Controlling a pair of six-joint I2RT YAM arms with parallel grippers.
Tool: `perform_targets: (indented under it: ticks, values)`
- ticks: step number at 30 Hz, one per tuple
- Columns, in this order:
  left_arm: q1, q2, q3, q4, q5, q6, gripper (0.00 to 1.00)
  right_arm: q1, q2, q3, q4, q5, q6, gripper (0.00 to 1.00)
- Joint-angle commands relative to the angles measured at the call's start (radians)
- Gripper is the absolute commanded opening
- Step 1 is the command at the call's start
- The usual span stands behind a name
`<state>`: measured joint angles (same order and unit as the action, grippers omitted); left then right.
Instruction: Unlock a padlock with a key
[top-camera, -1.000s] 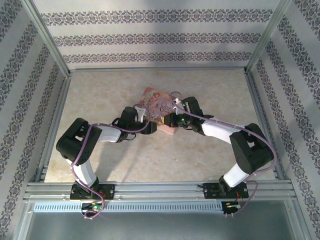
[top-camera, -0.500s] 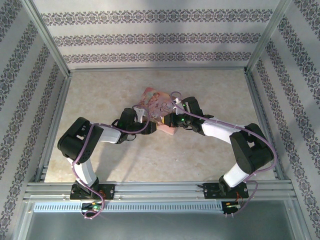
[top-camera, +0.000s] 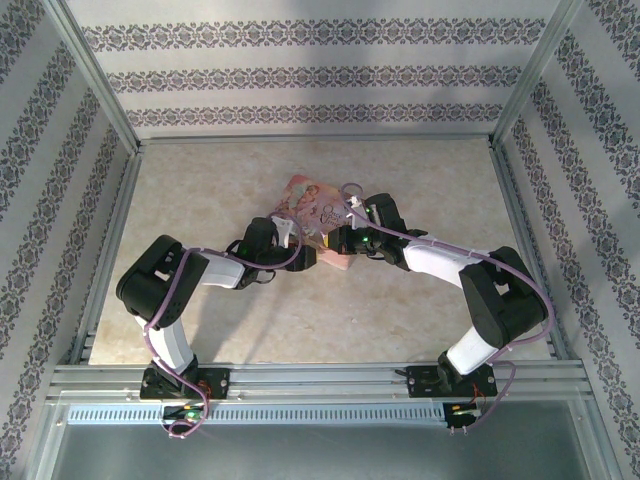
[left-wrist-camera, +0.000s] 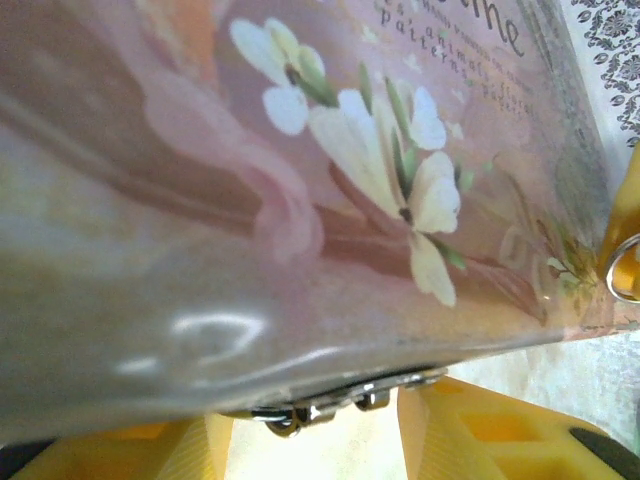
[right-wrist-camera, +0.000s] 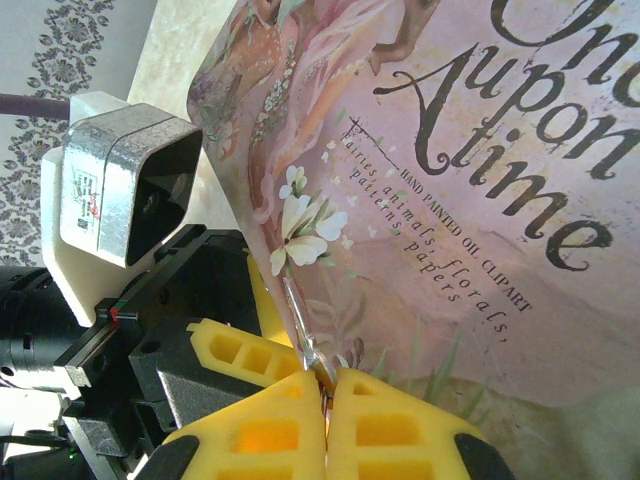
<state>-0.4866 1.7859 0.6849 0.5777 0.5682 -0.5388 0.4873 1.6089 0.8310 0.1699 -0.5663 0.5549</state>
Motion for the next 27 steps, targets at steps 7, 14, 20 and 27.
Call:
perform_targets:
  ticks: [7, 14, 20, 27]
  values:
    - [-0.013, 0.018, 0.018, 0.101, -0.018, -0.037, 0.41, 0.017, 0.019, -0.026, -0.058, 0.019, 0.014, 0.00]
    - [-0.013, 0.027, 0.008, 0.131, -0.052, -0.070, 0.33, 0.018, 0.022, -0.023, -0.058, 0.017, 0.014, 0.00]
    - [-0.014, 0.016, 0.002, 0.141, -0.071, -0.088, 0.25, 0.020, 0.015, -0.022, -0.058, 0.016, 0.017, 0.00]
    - [-0.028, -0.065, -0.022, 0.092, -0.099, -0.084, 0.24, 0.019, -0.065, 0.003, -0.082, 0.015, 0.021, 0.00]
